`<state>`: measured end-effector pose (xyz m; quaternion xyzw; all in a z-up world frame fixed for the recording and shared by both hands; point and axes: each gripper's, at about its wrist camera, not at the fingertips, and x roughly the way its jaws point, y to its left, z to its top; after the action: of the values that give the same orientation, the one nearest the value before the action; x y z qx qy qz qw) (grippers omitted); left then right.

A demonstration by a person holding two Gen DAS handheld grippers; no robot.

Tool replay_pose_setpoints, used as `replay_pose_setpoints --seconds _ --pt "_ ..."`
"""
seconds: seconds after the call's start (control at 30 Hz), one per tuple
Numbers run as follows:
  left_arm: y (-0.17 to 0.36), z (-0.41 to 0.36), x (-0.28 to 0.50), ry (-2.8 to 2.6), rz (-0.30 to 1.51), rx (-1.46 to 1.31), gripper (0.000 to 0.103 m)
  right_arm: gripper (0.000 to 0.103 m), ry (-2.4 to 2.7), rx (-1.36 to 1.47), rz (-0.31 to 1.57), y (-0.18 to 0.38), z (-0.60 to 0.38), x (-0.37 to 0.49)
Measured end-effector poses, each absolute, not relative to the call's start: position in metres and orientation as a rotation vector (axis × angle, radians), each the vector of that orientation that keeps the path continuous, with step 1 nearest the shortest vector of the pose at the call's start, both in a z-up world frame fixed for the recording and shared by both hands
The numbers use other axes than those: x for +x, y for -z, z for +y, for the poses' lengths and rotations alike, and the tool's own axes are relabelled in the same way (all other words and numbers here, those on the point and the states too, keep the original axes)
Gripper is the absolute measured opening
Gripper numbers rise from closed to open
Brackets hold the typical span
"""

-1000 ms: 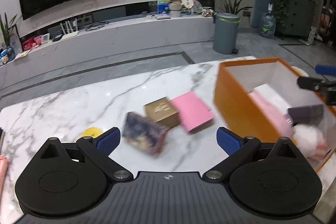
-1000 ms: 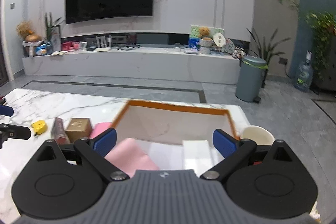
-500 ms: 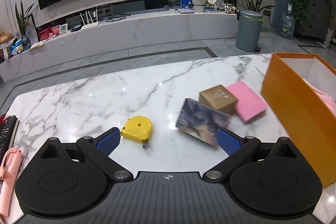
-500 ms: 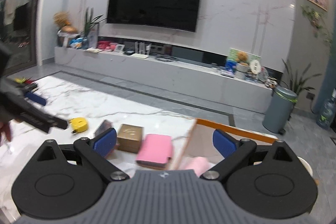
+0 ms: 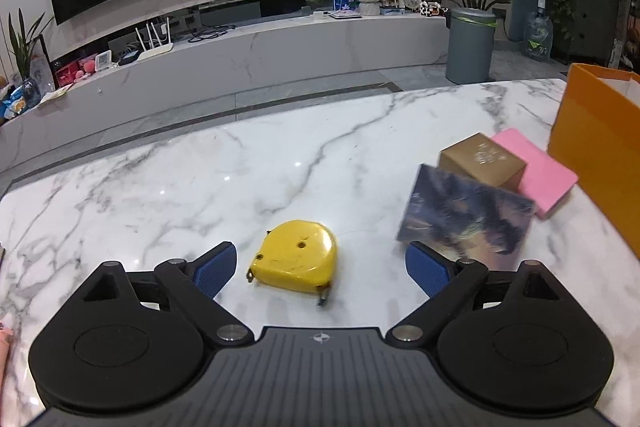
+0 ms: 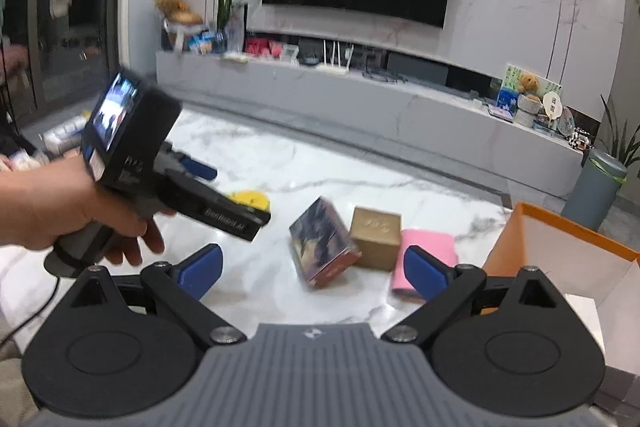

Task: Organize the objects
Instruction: 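Grasp the yellow tape measure with the left tool while the right tool grasps the picture card box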

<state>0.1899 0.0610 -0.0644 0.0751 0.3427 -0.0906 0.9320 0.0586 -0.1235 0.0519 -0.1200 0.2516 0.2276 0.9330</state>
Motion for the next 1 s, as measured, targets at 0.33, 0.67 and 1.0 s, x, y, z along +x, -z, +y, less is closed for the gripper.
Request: replay_pose_setpoints --seconds 0.33,0.67,1.0 --pt "0.081 0.075 0.208 0.229 0.704 0.116 0.099 0.093 -0.362 -0.387 0.542 -0.008 -0.076 0.098" --pt "0.095 0.084 0.218 0.253 0.71 0.101 0.092 0.094 -0.334 -0.553 0.513 0.033 -0.049 0.14" --pt "0.094 0.086 0.216 0.226 0.674 0.087 0.076 0.09 -0.342 -0.632 0.501 0.058 -0.033 0.162"
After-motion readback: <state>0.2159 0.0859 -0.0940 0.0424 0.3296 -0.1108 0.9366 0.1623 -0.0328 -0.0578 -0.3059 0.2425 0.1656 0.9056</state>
